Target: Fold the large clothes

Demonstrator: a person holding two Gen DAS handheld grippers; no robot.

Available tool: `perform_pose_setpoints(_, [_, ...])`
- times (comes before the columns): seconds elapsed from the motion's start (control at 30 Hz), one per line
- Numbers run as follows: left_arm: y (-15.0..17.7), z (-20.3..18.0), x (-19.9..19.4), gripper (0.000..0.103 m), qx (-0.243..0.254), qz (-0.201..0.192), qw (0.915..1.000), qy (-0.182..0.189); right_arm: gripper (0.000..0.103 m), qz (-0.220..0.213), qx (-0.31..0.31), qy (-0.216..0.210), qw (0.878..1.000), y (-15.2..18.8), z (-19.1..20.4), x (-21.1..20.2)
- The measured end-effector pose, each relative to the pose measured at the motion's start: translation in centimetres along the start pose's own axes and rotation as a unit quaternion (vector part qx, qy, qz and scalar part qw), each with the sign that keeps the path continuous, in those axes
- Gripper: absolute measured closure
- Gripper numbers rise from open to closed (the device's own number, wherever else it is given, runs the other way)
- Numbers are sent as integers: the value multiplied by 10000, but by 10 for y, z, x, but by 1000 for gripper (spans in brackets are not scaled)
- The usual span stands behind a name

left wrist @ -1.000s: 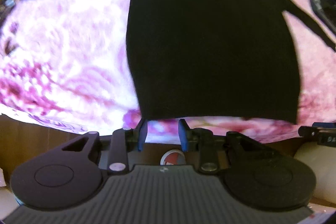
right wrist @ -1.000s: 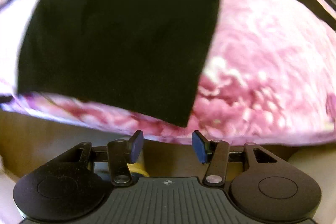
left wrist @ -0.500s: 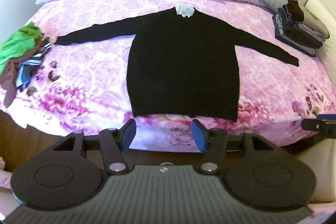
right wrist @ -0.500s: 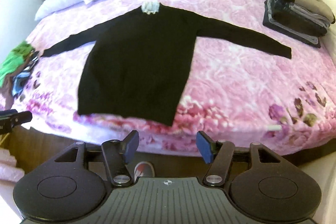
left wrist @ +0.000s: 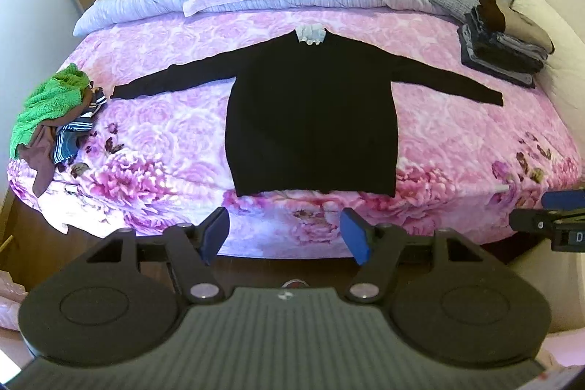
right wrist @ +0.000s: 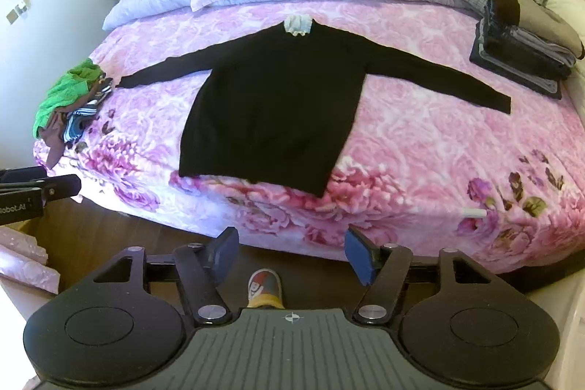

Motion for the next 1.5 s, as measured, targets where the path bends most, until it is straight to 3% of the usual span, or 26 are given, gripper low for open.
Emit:
perform_pose_setpoints(0.47, [21, -12, 5, 39, 144, 237, 9995, 169, 33, 198, -86, 45, 9998, 11, 2, 5])
perform_pose_setpoints(1.5, [-11, -43, 16, 37, 339, 77, 9991, 253, 33, 23, 92, 157, 9998, -11, -32, 1])
Point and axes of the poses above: each gripper's, at about its wrist camera, not at the fingertips, and x roughly the way its jaws point, z to its left, y to its underside, the point moved 9 cm from there along x, roughly the way its jaws point, and after that the axes turned 2 degrees about -x, right-handed, at the moved point
